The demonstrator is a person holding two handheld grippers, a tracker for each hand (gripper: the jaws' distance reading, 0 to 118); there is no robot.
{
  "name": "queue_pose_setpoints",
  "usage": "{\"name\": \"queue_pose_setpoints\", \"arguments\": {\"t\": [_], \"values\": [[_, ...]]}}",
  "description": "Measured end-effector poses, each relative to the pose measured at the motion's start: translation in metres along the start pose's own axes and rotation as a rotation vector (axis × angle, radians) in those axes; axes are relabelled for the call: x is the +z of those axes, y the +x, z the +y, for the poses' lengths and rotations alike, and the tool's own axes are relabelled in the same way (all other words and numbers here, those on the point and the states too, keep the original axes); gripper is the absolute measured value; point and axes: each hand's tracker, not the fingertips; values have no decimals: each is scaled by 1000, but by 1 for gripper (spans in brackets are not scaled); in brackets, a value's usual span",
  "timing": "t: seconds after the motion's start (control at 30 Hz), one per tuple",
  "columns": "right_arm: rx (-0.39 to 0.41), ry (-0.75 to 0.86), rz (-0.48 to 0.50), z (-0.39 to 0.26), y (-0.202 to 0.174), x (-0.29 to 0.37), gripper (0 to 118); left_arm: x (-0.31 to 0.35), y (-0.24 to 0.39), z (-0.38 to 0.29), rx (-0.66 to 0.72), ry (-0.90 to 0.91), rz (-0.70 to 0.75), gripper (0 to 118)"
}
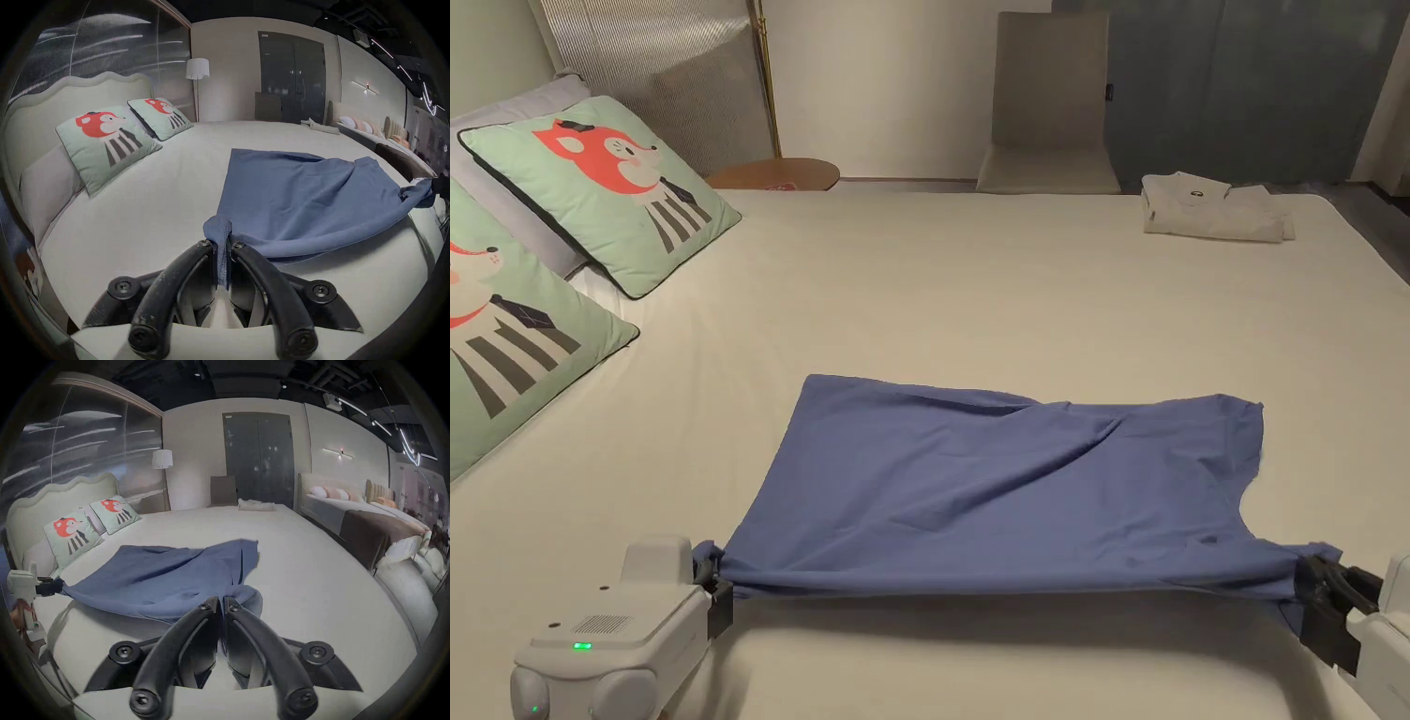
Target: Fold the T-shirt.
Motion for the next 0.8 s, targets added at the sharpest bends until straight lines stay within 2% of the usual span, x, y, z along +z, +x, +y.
{"name": "queue_pose_setpoints", "arguments": {"t": [0.17,0.33,0.5,0.67,0.7,0.77,0.8], "values": [[-44,-94,-14,-42,-3,32,5,22,-3,-36,-34,-62,-2,1],[-75,-223,-49,-72,0,29,5,20,-6,-56,-38,-128,8,1],[-64,-345,-82,-90,0,14,5,20,1,-63,-49,-169,13,1],[-75,-335,-88,-73,-3,18,6,17,2,-57,-23,-203,28,4],[-74,-329,-86,-65,-4,21,13,18,3,-52,-10,-212,34,12],[-39,-275,-85,-47,-9,26,68,24,8,-41,7,-213,53,66],[-26,-229,-80,-37,-12,29,90,27,9,-35,21,-191,57,91]]}}
